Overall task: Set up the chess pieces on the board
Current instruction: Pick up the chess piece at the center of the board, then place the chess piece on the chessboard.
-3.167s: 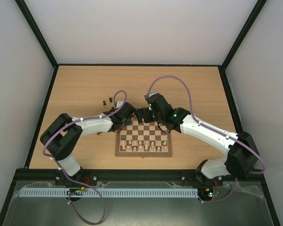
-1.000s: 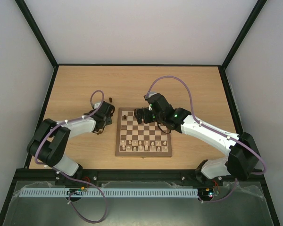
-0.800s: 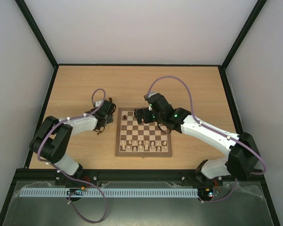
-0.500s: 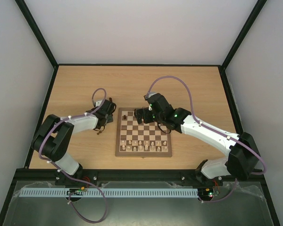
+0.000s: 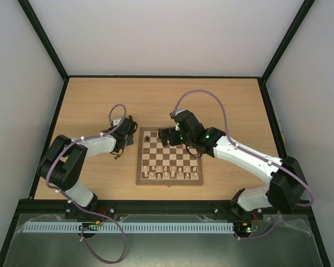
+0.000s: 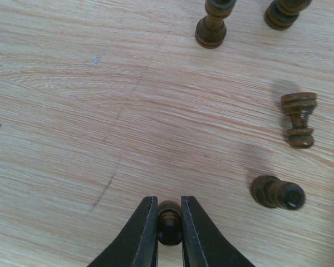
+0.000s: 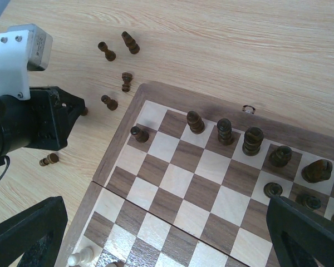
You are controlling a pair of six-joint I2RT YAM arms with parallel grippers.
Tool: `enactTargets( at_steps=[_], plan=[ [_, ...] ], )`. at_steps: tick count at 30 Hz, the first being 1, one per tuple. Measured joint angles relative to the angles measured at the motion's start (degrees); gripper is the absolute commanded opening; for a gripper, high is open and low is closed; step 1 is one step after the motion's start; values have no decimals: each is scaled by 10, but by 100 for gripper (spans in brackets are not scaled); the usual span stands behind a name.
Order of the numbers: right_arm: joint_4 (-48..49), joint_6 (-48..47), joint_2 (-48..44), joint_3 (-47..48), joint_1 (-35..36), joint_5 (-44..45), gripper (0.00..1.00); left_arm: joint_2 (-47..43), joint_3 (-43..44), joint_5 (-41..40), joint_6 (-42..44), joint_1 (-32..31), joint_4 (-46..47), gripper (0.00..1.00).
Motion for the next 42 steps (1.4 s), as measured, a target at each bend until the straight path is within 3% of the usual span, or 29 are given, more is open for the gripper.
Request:
enactTargets(
  at_steps=[6, 15, 24, 42],
  plan=[
    [0, 0, 0, 0, 0, 1, 99, -48, 42, -12, 3, -49, -64, 3],
    [-8, 2, -42, 0, 0, 30, 98, -111, 176, 30, 25, -125, -131, 4],
    [-14, 4, -124, 0, 0, 82, 99, -46, 189, 64, 27, -159, -144, 4],
    [-16, 6, -109, -1, 0, 87, 98, 47, 189, 79, 27, -170, -120, 5]
  ],
)
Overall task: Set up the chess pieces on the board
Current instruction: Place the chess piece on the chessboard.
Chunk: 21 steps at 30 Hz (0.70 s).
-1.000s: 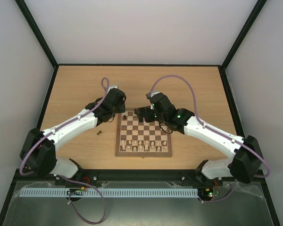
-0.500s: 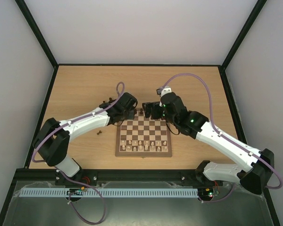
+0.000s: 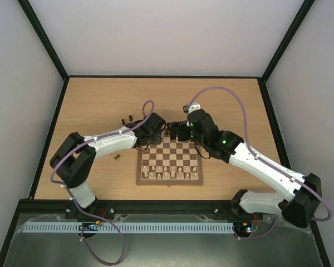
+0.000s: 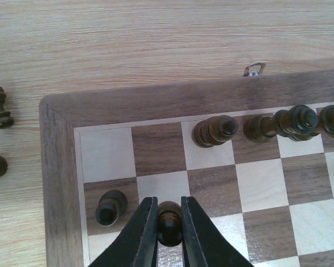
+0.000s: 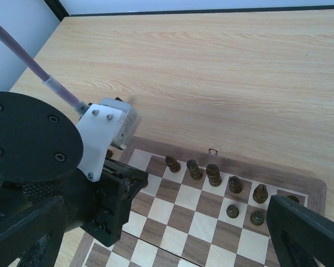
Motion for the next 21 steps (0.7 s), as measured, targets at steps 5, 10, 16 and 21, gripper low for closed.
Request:
enactTargets(
  at_steps=[5, 10, 16, 21],
  plan=[
    [0, 0, 2, -1, 0, -1, 99, 17, 0, -1, 1, 0, 12, 5],
    [0, 0, 8, -2, 0, -3, 99, 29, 0, -2, 2, 0, 20, 6],
    [0, 0, 11, -4, 0, -5, 99, 31, -3, -2, 2, 0, 21, 7],
    [1, 0, 14, -5, 0, -8, 99, 31, -4, -2, 2, 0, 22, 8]
  ],
)
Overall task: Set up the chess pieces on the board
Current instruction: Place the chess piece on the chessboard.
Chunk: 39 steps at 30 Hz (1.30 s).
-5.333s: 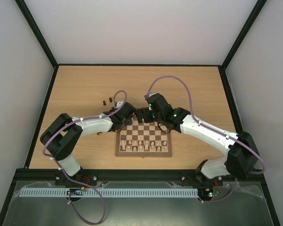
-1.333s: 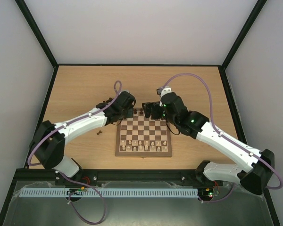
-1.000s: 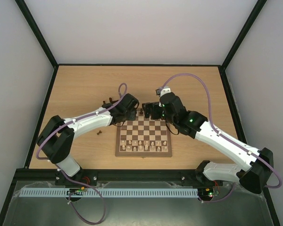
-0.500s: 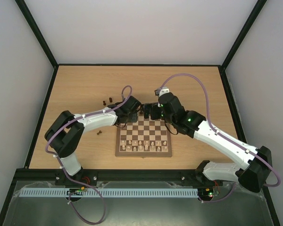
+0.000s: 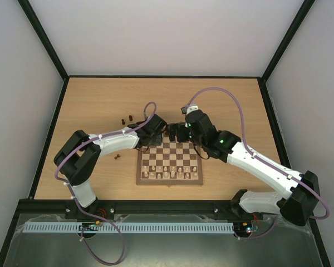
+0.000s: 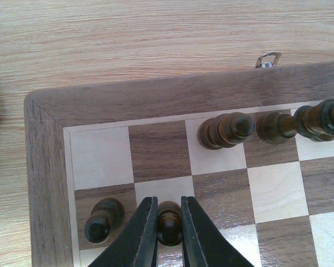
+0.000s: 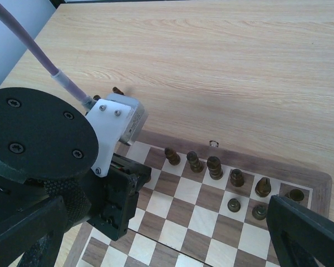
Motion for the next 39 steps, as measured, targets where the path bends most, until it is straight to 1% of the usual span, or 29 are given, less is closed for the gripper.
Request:
enactTargets(
  at_steps=[18, 22, 23, 25, 26, 34, 39],
  plan=[
    [0, 0, 5, 0, 0, -6, 98, 0, -4, 0, 0, 0, 0, 15],
    [0, 0, 5, 0, 0, -7, 99, 0, -4, 0, 0, 0, 0, 20],
    [0, 0, 5, 0, 0, -7, 99, 0, -4, 1, 0, 0, 0, 22],
    [0, 0, 5, 0, 0, -7, 99, 0, -4, 1, 0, 0, 0, 30],
    [0, 0, 5, 0, 0, -8, 99, 0, -4, 2, -1, 0, 0, 31],
    [1, 0, 5, 0, 0, -11, 99, -8, -8, 4, -3, 0, 1, 31],
    [1, 0, 5, 0, 0, -15, 99, -47, -9, 7, -3, -1, -5, 32]
  ],
)
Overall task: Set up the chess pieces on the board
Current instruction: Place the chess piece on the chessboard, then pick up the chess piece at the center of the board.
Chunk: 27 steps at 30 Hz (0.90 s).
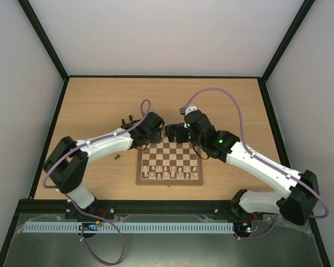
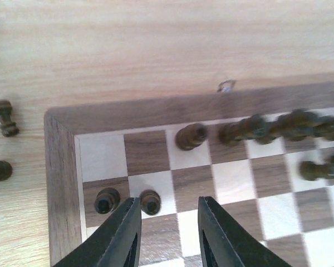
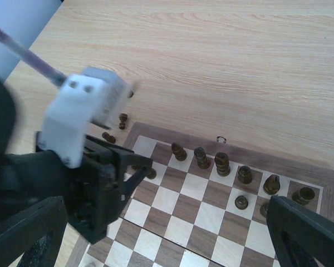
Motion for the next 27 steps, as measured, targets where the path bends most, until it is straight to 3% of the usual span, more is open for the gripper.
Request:
enactTargets(
  at_steps=[8, 12, 16, 22, 27],
  plan=[
    [0, 0, 2, 0, 0, -2, 99, -132, 3, -29, 0, 1, -31, 55],
    [0, 0, 5, 0, 0, -7, 99, -175, -20, -35, 2, 59, -29, 72],
    [1, 0, 8, 0, 0, -10, 99, -182, -84, -36, 0, 124, -26, 80],
    [1, 0, 12, 0, 0, -16, 99, -137, -118, -33, 0, 147, -16, 77],
    [1, 0, 14, 0, 0, -18, 99, -85, -118, -28, 1, 150, 16, 59]
  ],
)
